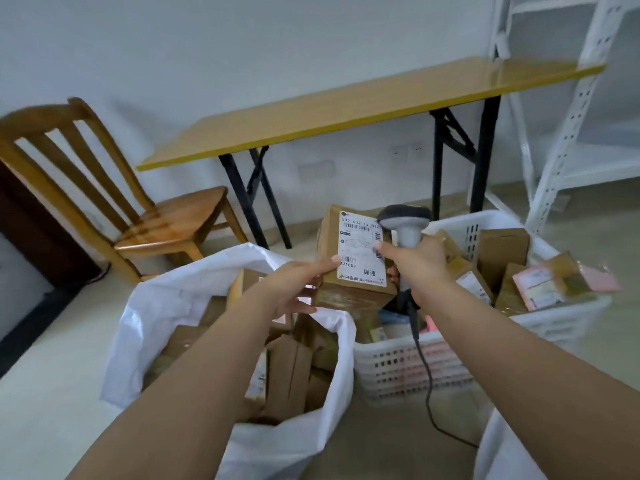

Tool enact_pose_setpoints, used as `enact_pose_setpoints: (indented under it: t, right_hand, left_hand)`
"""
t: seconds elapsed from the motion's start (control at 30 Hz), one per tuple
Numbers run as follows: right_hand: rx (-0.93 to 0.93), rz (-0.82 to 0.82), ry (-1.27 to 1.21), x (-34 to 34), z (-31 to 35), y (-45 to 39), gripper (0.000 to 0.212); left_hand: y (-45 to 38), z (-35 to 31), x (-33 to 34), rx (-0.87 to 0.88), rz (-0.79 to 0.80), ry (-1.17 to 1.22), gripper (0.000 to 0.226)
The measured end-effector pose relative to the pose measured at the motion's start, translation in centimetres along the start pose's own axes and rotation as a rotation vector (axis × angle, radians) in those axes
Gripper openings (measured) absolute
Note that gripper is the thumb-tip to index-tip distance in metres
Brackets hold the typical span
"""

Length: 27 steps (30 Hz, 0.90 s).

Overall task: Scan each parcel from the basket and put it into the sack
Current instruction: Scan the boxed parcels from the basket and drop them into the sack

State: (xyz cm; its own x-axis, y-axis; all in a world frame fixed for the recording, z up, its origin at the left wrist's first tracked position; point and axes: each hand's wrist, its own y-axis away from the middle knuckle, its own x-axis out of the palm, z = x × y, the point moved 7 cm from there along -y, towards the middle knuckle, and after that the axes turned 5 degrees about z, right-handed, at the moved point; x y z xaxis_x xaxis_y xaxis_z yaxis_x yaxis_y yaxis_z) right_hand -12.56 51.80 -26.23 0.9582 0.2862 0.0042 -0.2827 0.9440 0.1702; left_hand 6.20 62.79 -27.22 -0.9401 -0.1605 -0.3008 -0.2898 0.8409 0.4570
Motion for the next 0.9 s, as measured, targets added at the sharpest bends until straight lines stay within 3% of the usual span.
enact_pose_setpoints:
  t: [0.1,0.23,0.47,0.6,0.77,0.9]
  right_hand:
    - [-0.022,0.046,-0.025,1.3,1.9,1.5,0.023]
    - [-0.015,0.183,-0.039,3.4,5.6,4.1,0.024]
    - [0.005,0.516,0.05,8.7,10.4,9.1,0.027]
    - [-0.013,0.587,0.134,11.0,11.9,11.3,0.027]
    - [-0.056,0.607,0.208,12.3,12.8,12.6,0.028]
    - [-0.053,0.601,0.207,12.6,12.7,12.5,0.027]
  left_hand:
    - [1.3,0.8,-1.8,0.044,-0.044,0.078,0.079]
    - [3.8,2.0,-4.7,0.12,-0.213,0.223,0.056]
    - [7.2,5.7,-10.1,0.187,-0.464,0.398,0.085]
    - [8.9,7.4,-11.8,0.151,-0.581,0.453,0.075]
    - [10.1,8.7,-13.3,0.142,-0.617,0.547,0.059]
    - [9.8,9.8,-14.1,0.14,-0.628,0.548,0.062]
